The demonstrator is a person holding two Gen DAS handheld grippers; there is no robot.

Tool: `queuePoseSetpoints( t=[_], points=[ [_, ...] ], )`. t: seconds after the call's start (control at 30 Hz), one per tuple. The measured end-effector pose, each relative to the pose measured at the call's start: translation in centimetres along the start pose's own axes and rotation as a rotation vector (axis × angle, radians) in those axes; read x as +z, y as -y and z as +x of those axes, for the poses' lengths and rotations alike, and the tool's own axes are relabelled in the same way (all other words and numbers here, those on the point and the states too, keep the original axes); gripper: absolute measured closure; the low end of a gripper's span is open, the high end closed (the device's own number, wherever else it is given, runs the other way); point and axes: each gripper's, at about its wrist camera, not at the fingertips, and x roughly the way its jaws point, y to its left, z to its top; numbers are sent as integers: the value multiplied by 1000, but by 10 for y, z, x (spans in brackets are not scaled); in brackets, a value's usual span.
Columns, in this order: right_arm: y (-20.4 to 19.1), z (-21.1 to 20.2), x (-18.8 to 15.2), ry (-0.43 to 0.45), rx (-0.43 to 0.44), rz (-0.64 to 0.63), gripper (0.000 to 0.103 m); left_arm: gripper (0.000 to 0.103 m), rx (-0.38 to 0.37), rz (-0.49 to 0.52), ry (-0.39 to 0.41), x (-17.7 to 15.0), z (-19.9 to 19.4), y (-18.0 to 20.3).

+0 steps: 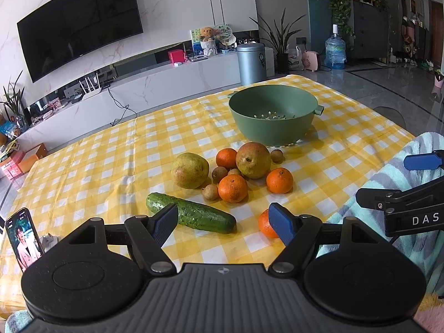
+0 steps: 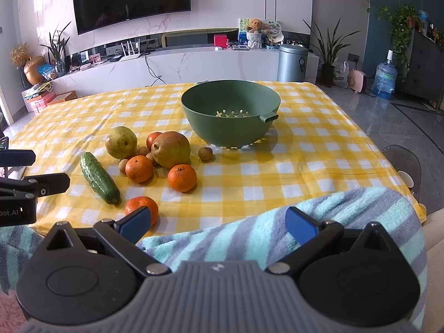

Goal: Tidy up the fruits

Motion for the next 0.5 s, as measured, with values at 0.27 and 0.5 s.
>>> queuePoseSetpoints(
  t=[0.27,0.5],
  points=[
    [0,1,0,3,6,-5,4,16,1,-1,1,0,0,0],
    [2,10,5,63,74,-19,4,16,-16,-42,-19,9,2,-11]
  ],
)
